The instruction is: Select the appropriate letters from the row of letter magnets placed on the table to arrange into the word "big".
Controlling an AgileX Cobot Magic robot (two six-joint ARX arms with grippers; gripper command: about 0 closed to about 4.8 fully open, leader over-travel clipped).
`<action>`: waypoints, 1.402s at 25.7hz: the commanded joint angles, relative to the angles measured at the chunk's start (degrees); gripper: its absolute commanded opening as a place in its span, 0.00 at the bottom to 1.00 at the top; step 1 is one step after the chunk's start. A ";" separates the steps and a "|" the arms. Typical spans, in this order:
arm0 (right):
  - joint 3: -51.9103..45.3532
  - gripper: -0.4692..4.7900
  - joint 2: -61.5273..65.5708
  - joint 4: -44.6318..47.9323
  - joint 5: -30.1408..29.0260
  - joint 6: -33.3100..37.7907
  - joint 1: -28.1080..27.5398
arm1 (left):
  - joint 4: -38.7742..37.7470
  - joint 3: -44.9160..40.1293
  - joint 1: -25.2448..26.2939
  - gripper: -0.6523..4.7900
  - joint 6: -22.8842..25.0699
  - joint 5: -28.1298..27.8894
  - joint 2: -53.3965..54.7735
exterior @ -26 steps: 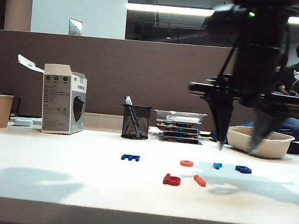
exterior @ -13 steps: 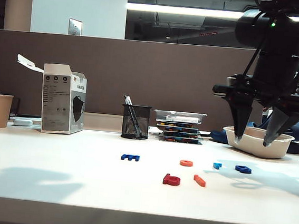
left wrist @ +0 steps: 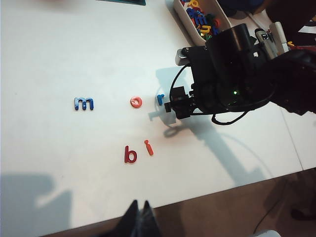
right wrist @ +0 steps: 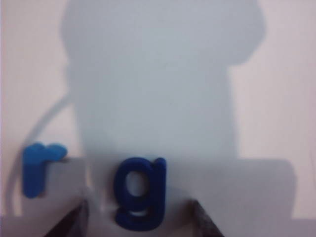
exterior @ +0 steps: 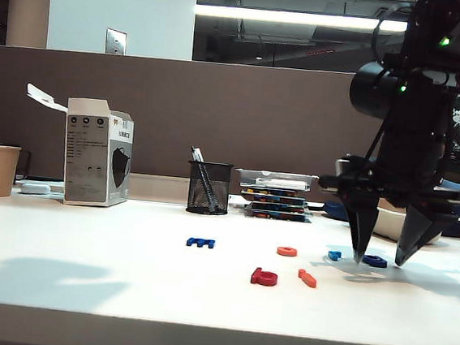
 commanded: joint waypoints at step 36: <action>0.07 0.26 2.10 -3.21 0.00 -0.13 0.02 | 0.35 0.24 0.04 0.11 0.04 -0.42 -0.11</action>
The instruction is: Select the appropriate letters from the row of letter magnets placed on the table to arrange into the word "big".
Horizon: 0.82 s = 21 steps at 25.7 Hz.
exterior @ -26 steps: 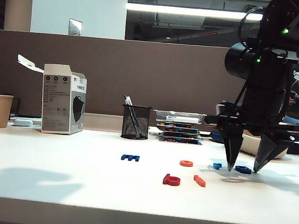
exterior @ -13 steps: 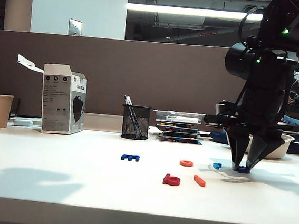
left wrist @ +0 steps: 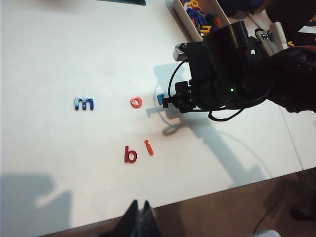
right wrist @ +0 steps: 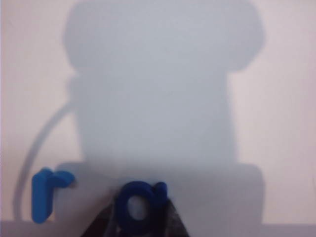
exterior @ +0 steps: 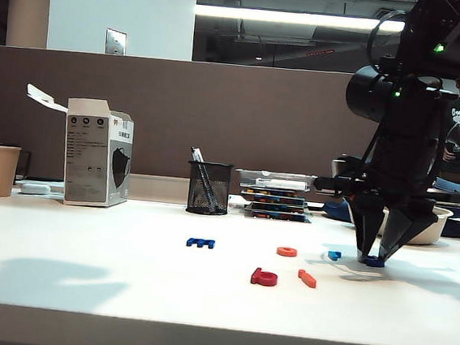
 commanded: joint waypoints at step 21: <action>-1.31 0.26 -8.50 -14.56 -5.44 7.06 4.98 | 0.37 0.24 0.02 0.11 0.04 -0.42 -0.11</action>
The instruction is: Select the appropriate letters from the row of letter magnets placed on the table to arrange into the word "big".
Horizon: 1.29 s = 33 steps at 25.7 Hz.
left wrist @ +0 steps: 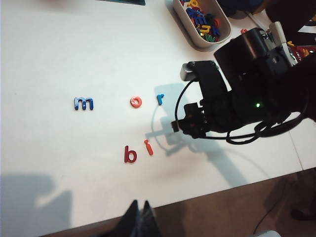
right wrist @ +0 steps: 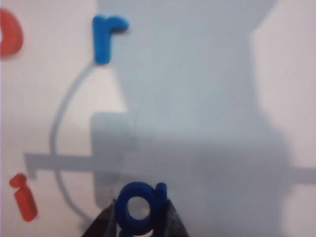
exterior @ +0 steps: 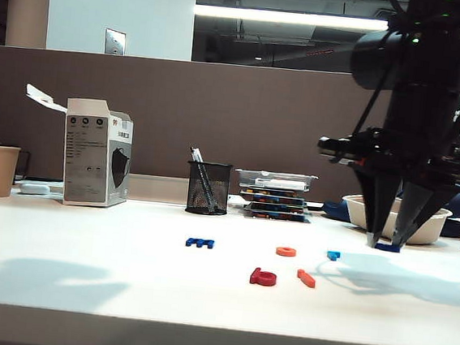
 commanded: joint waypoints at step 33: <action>-10.71 0.26 -0.28 5.14 -6.95 9.49 5.31 | 0.37 0.24 0.02 0.11 0.02 -0.42 -0.11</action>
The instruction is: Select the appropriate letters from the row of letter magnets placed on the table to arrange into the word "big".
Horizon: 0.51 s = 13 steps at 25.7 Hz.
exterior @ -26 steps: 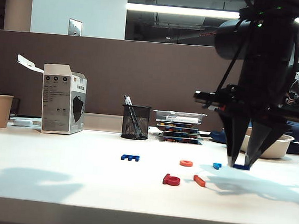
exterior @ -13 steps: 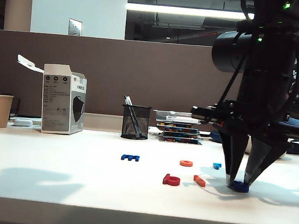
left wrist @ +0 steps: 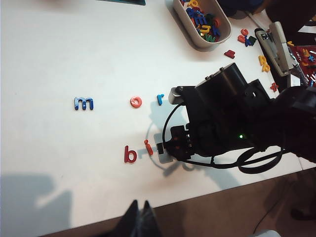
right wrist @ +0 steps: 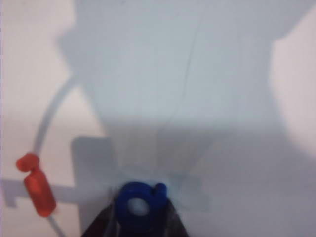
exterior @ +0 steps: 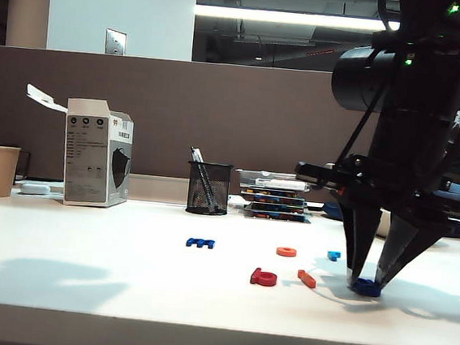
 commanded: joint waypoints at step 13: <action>-1.05 0.26 1.01 -3.19 0.83 0.11 0.20 | 0.37 0.24 0.02 0.11 0.04 -0.42 -0.11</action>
